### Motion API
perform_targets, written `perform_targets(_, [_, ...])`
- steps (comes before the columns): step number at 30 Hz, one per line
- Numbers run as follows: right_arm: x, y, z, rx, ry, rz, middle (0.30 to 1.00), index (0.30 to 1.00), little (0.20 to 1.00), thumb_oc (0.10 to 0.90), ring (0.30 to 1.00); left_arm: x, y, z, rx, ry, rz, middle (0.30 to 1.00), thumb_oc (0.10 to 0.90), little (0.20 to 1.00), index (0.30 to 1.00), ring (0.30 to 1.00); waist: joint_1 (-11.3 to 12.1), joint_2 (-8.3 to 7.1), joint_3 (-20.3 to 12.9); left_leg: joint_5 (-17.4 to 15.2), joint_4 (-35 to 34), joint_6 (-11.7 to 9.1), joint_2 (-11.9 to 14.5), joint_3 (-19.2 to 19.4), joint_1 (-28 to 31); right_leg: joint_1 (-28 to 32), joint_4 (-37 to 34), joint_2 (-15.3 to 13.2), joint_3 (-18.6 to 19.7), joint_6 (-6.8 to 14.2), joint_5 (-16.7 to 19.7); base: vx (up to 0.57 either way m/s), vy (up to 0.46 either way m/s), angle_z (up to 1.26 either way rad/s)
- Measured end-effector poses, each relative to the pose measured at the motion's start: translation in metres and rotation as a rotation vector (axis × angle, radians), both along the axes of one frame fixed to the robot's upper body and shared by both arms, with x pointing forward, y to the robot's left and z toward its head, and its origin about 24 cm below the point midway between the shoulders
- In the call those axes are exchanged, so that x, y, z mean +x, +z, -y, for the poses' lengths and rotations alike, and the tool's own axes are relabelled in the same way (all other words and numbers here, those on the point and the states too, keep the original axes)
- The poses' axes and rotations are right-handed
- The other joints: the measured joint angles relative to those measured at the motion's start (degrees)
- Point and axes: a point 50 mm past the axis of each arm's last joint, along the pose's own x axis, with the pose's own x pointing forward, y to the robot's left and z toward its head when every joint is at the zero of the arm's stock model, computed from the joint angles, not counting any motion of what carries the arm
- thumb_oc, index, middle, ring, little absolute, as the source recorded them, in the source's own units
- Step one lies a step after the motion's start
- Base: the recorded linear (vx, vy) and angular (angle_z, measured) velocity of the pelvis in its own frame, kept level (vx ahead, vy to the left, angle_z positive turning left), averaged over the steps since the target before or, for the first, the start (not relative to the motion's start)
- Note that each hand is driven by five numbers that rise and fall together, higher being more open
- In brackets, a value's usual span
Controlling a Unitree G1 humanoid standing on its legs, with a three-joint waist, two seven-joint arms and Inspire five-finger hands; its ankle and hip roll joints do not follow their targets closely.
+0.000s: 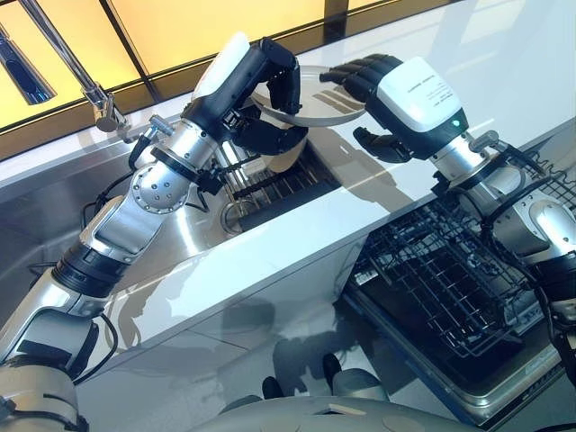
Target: Pick up plates and place into dishwasher.
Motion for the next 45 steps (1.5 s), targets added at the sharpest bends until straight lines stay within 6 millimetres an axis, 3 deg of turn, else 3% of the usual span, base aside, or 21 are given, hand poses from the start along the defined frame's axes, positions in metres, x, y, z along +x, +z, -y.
perform_targets(12, [0.000,0.003,-0.001,-0.023,0.005,0.047,0.300,0.300,0.200,0.100,0.300,0.001,0.006,0.001,-0.021,-0.013,0.002,0.300,0.100,0.200,0.300,0.300,0.1,-0.05,0.0,0.0,0.0,0.0,0.0,0.0,0.4,0.4,0.0,0.0,0.0,0.0,0.0,0.00,0.000,0.00])
perform_targets(13, [0.000,0.003,-0.001,-0.025,0.005,0.051,0.300,0.300,0.200,0.100,0.300,0.001,0.006,0.001,-0.024,-0.015,0.000,0.462,0.289,0.389,0.462,0.462,0.1,-0.05,0.0,0.0,0.0,0.0,0.0,0.0,0.4,0.4,0.0,0.0,0.0,0.0,0.0,0.00,0.000,0.00])
perform_targets(14, [0.000,0.003,-0.001,-0.028,0.005,0.058,0.300,0.300,0.200,0.100,0.300,0.001,0.006,0.001,-0.025,-0.015,-0.001,0.860,0.753,0.853,0.860,0.860,0.1,-0.05,0.0,0.0,0.0,0.0,0.0,0.0,0.4,0.4,0.0,0.0,0.0,0.0,0.0,0.00,0.000,0.00])
perform_targets(15, [0.000,0.003,-0.002,-0.030,0.004,0.060,0.300,0.300,0.200,0.100,0.300,0.001,0.006,0.001,-0.025,-0.015,-0.001,0.900,0.800,0.900,0.900,0.900,0.1,-0.05,0.0,0.0,0.0,0.0,0.0,0.0,0.4,0.4,0.0,0.0,0.0,0.0,0.0,0.00,0.000,0.00])
perform_targets(27, [-0.001,0.004,0.005,-0.077,-0.024,0.097,0.300,0.300,0.200,0.100,0.300,0.001,0.007,-0.004,-0.002,0.003,0.007,0.900,0.800,0.900,0.900,0.900,0.1,-0.24,0.1,0.0,0.0,0.0,0.0,0.0,0.4,0.4,0.0,0.0,0.0,0.0,0.0,0.00,0.000,0.00])
perform_targets(31, [-0.006,-0.001,0.028,-0.083,-0.103,0.094,0.300,0.300,0.200,0.100,0.300,0.000,0.013,-0.015,0.014,0.044,0.031,0.900,0.800,0.900,0.900,0.900,0.5,-0.82,0.5,0.0,0.0,0.0,0.1,-0.1,0.4,0.3,0.0,0.1,-0.1,0.0,0.0,0.00,0.000,0.00])
perform_targets(35, [-0.016,-0.017,0.065,-0.053,-0.241,0.052,0.300,0.300,0.200,0.100,0.300,-0.007,0.016,-0.046,-0.037,0.136,0.069,0.900,0.800,0.900,0.900,0.900,0.5,-1.26,0.8,0.0,0.0,0.0,0.1,-0.1,0.2,0.2,0.0,0.0,-0.1,0.0,0.0,0.00,0.000,0.00])
perform_targets(45, [-0.041,-0.032,0.111,-0.089,-0.406,0.033,0.300,0.300,0.200,0.100,0.300,-0.011,0.004,-0.065,0.052,0.232,0.074,0.900,0.800,0.900,0.900,0.900,-0.3,-1.35,0.8,0.0,0.0,0.0,0.1,0.2,-0.3,-0.4,0.0,0.1,0.1,0.0,0.0,0.00,0.000,0.00])
